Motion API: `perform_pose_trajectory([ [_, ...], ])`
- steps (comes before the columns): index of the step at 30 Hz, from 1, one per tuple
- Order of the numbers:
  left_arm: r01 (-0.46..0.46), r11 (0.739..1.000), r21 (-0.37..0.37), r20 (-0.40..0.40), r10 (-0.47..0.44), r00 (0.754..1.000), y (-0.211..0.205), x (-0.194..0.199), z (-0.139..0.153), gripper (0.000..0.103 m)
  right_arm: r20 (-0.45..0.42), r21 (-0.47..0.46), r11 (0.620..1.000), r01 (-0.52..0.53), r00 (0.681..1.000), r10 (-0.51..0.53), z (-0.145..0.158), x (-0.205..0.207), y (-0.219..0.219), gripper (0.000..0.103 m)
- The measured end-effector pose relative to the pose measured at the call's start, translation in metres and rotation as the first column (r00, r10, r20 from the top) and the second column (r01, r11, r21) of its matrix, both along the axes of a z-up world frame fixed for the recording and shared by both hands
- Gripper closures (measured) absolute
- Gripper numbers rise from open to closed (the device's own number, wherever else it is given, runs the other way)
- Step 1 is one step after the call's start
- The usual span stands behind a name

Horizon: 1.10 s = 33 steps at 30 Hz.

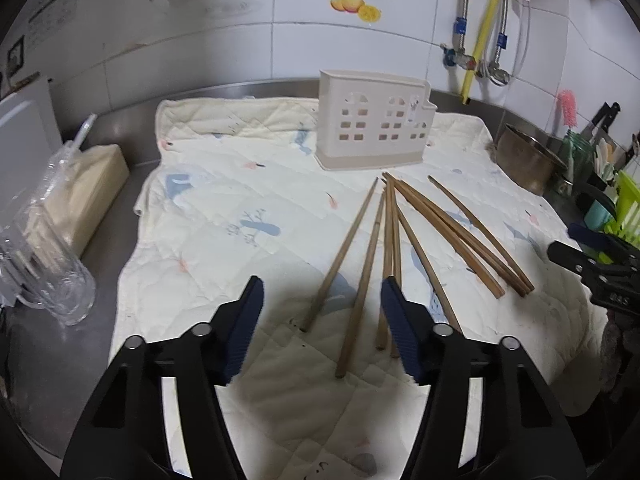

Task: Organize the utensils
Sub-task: 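Close the right tool on a wooden chopstick while the left tool grasps another chopstick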

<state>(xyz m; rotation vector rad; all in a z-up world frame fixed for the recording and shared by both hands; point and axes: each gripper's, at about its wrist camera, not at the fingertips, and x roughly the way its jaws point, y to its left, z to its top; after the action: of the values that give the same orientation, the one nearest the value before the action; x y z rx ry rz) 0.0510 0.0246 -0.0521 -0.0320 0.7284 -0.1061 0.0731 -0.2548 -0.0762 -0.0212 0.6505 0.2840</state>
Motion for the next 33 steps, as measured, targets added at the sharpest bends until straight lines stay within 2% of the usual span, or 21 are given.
perform_pose_trajectory([
  [6,0.038,0.999,-0.004,-0.026,-0.038,0.999,-0.005,0.013,-0.011,0.063,-0.057,0.011,1.000,0.010,0.998,-0.010,-0.016,0.014,-0.007,0.036],
  [11,0.056,0.998,-0.020,-0.045,-0.057,0.997,-0.007,0.020,-0.017,0.068,-0.082,0.020,1.000,0.005,0.997,-0.003,-0.023,0.022,-0.007,0.049],
  [13,0.063,0.998,-0.019,-0.049,-0.064,0.997,-0.007,0.022,-0.019,0.068,-0.093,0.024,1.000,0.001,0.996,0.001,-0.025,0.026,-0.007,0.057],
  [23,0.070,0.997,-0.024,-0.081,-0.072,0.994,-0.001,0.037,-0.027,0.068,-0.131,0.009,1.000,-0.009,0.991,0.010,-0.038,0.043,0.004,0.082],
  [27,0.078,0.997,-0.031,-0.089,-0.080,0.993,-0.001,0.041,-0.030,0.068,-0.155,0.004,1.000,0.003,0.988,-0.003,-0.043,0.051,0.003,0.084],
  [31,0.094,0.995,-0.036,-0.099,-0.097,0.990,-0.003,0.047,-0.033,0.068,-0.172,0.000,1.000,0.001,0.985,-0.001,-0.046,0.056,0.006,0.093],
  [33,0.102,0.994,-0.036,-0.103,-0.105,0.989,-0.004,0.049,-0.035,0.068,-0.177,-0.005,1.000,0.008,0.984,-0.009,-0.048,0.059,0.007,0.094],
])
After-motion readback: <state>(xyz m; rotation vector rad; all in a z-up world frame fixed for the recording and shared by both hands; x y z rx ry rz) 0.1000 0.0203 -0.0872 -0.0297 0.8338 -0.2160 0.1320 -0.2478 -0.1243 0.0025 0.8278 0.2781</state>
